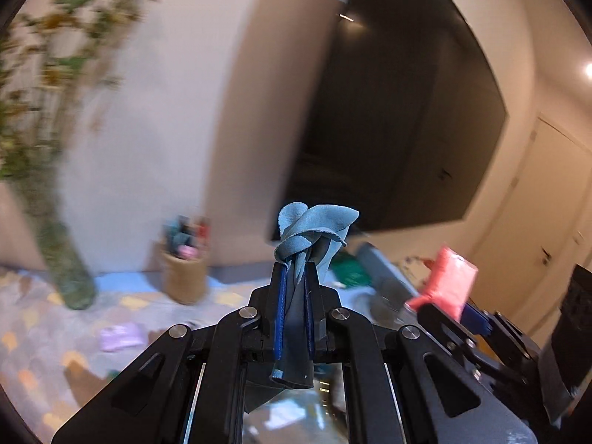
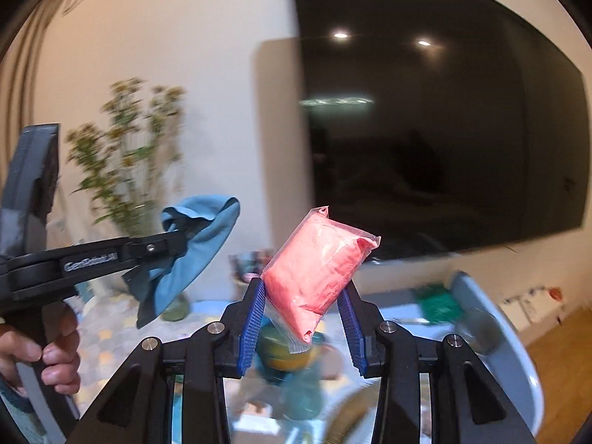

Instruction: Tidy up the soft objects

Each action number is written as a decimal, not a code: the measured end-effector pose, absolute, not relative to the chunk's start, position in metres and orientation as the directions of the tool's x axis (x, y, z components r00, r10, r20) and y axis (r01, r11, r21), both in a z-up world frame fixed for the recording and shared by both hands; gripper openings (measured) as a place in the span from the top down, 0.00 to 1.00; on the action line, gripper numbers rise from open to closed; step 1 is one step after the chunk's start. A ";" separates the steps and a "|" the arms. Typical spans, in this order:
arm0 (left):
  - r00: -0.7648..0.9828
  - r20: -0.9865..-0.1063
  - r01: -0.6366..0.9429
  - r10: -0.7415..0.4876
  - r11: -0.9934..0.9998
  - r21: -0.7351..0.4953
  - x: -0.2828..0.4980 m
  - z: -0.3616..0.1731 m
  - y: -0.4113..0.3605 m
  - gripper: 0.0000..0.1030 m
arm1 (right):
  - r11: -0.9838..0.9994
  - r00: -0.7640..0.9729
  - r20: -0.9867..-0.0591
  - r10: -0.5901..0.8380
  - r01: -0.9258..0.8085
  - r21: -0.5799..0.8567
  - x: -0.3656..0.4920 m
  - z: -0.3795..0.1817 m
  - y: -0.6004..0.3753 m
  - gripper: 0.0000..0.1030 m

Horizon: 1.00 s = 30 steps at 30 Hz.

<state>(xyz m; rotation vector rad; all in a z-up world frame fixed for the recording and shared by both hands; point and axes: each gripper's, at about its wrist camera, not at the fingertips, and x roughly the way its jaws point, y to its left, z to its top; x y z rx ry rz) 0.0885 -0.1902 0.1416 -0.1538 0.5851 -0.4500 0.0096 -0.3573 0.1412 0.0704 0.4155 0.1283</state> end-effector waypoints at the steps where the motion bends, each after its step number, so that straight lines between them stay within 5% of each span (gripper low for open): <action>1: 0.715 -0.508 0.399 -0.480 0.877 -0.267 0.086 0.138 -0.207 0.94 | 0.991 0.907 -0.404 0.118 -0.083 0.102 0.006 0.140 -0.369 0.62; 9: 0.561 -0.591 0.568 -0.579 0.789 -0.234 0.062 0.109 -0.294 0.94 | 0.985 0.867 -0.498 -0.008 0.093 0.146 -0.019 0.111 -0.438 0.62; 20: 0.371 -0.804 0.554 -0.466 0.806 -0.211 0.060 0.020 -0.345 0.94 | 0.983 0.717 -0.697 -0.008 0.135 0.128 -0.027 0.029 -0.465 0.62; 30: 0.314 -0.832 0.532 -0.458 0.810 -0.246 0.064 0.008 -0.347 0.89 | 0.973 0.712 -0.702 0.006 0.158 0.169 -0.032 0.022 -0.474 0.61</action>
